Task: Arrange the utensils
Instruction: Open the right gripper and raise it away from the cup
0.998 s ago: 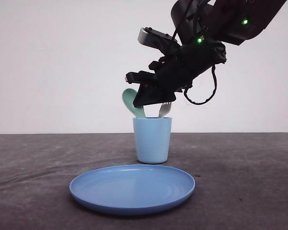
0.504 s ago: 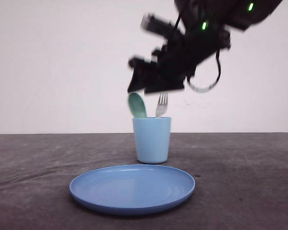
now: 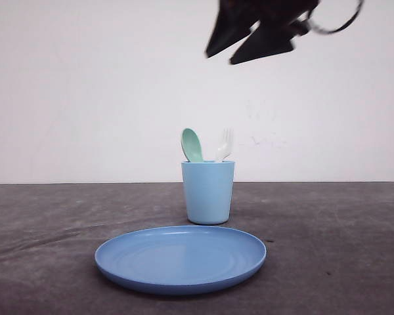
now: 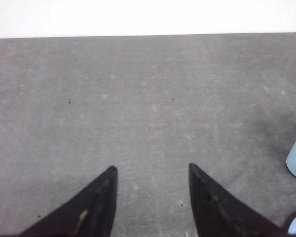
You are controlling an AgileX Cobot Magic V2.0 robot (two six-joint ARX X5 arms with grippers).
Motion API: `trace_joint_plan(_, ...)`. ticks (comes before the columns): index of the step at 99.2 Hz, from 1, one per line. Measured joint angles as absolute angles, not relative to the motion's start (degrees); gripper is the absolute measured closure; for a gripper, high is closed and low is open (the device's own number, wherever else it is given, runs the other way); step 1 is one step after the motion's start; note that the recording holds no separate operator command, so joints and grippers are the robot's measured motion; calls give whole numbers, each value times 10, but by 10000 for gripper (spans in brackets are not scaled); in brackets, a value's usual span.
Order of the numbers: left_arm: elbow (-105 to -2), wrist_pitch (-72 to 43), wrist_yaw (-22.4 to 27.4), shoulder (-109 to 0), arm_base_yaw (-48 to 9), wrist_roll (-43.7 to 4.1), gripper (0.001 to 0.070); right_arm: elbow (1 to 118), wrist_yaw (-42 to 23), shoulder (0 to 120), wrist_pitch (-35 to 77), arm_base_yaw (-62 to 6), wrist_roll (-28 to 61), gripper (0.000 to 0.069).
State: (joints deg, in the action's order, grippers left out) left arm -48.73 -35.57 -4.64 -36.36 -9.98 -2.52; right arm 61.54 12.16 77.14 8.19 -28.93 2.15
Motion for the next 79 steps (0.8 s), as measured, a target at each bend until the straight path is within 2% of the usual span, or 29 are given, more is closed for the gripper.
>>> trace_joint_plan(8,-487,-356,-46,-364,-100,-25,439,600,125,755,107,-275,22,320)
trace_joint_plan(21,-487,-356,-46,-364,-100,-25,439,555,145,737,122,-247,21,167)
trace_joint_plan(40,-487,-358,-46,-364,-100,-25,439,495,184,733,125,-208,20,8)
trace_joint_plan(54,-487,-366,-46,-364,-100,-25,439,454,194,733,123,-194,17,10)
trace_joint_plan(79,-487,-373,-46,-371,-100,-25,439,420,201,751,50,-205,17,10)
